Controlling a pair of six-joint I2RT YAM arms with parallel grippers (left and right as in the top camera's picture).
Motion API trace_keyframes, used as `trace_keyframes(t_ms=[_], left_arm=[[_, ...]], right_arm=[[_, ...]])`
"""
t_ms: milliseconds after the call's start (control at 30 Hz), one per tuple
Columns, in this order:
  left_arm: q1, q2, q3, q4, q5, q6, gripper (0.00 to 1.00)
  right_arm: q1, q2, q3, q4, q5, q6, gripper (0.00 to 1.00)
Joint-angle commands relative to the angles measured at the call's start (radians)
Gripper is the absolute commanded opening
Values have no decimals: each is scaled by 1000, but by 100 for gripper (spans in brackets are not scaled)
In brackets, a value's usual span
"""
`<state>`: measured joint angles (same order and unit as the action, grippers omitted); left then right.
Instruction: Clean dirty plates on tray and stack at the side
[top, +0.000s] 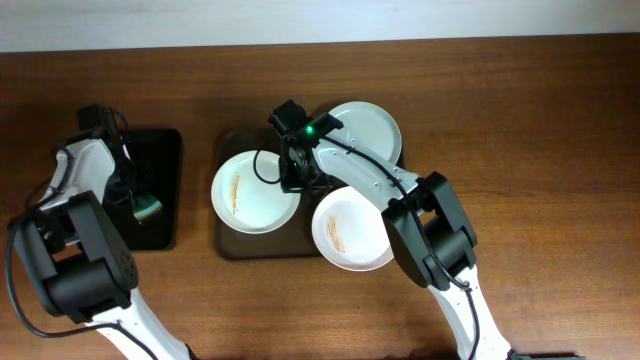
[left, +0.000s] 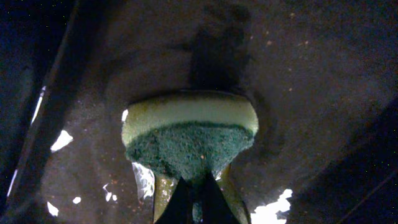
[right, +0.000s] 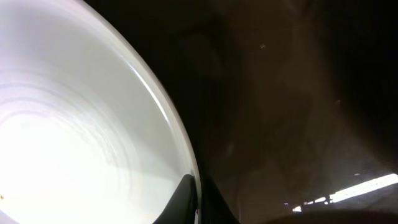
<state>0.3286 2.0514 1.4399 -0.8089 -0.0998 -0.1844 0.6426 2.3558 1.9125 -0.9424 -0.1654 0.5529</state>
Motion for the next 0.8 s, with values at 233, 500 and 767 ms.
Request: trace_keyframes(t_ms=[233, 500, 767], left_arm=[[-106, 1, -47, 146, 231, 99, 1], [-104, -94, 124, -23, 227, 160, 1], [-94, -82, 37, 16, 222, 314, 1]], right_arm=[[-51, 9, -18, -4, -225, -18, 4], [-156, 9, -18, 15, -295, -86, 4], [-192, 9, -18, 23, -286, -105, 4]])
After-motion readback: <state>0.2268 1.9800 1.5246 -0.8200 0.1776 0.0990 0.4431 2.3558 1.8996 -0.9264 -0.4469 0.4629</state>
